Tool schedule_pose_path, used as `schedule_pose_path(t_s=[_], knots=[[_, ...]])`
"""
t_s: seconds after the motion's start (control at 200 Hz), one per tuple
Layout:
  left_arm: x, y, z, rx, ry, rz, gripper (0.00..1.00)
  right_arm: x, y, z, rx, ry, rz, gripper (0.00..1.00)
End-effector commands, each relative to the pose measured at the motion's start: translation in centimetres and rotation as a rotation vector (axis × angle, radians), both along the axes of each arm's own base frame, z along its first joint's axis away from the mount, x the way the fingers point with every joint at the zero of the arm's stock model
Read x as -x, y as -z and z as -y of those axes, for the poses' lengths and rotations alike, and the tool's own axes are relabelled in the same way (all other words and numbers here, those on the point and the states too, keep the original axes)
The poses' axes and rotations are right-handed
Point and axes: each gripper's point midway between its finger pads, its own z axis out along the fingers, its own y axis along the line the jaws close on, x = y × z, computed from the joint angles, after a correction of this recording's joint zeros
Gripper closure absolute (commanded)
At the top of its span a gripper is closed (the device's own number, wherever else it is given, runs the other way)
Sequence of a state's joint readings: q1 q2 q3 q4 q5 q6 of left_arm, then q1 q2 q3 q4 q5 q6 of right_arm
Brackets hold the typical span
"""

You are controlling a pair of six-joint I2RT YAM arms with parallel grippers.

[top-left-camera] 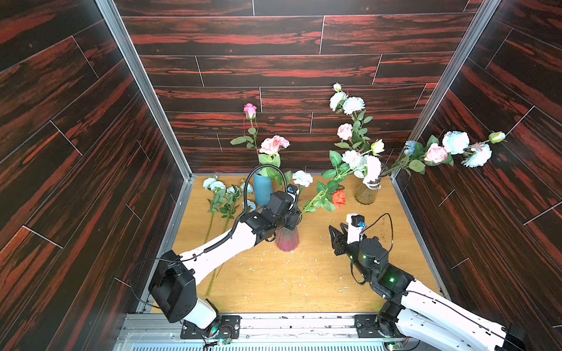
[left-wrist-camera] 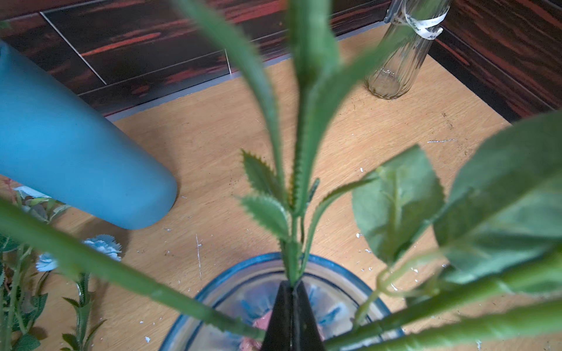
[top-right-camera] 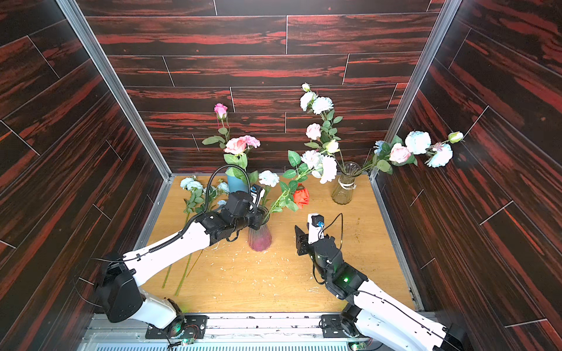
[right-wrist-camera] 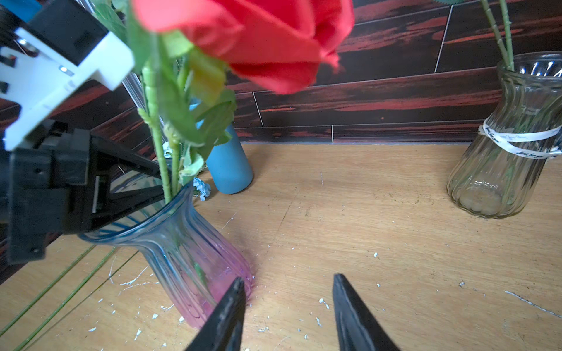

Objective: Pick out blue flowers from the vase
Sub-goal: Pick up the flower from the vase, then place the flower at the center of the board.

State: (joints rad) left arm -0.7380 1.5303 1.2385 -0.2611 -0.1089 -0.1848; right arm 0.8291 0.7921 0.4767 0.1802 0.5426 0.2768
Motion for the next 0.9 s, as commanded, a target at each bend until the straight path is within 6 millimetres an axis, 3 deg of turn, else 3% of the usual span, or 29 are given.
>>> schedule_pose_path(t_s=[0.0,0.24,0.496,0.666,0.897], knots=[[0.6,-3.1,0.1,0.067,0.017,0.031,1.00,-0.1,-0.7,0.1,-0.022,0.006,0.013,0.51],[1.5,-8.2,-0.8,0.144,0.020,0.130,1.00,-0.1,-0.8,0.2,-0.022,0.008,0.015,0.51],[3.1,-11.6,-1.9,0.200,0.037,0.187,1.00,-0.1,-0.7,0.2,-0.022,0.008,0.014,0.51],[4.3,-14.8,-3.9,0.201,0.012,0.253,1.00,-0.2,-0.6,0.0,-0.018,0.006,0.010,0.51],[6.7,-20.9,-6.5,0.243,0.004,0.342,1.00,-0.3,-0.3,0.1,-0.014,0.012,0.001,0.50]])
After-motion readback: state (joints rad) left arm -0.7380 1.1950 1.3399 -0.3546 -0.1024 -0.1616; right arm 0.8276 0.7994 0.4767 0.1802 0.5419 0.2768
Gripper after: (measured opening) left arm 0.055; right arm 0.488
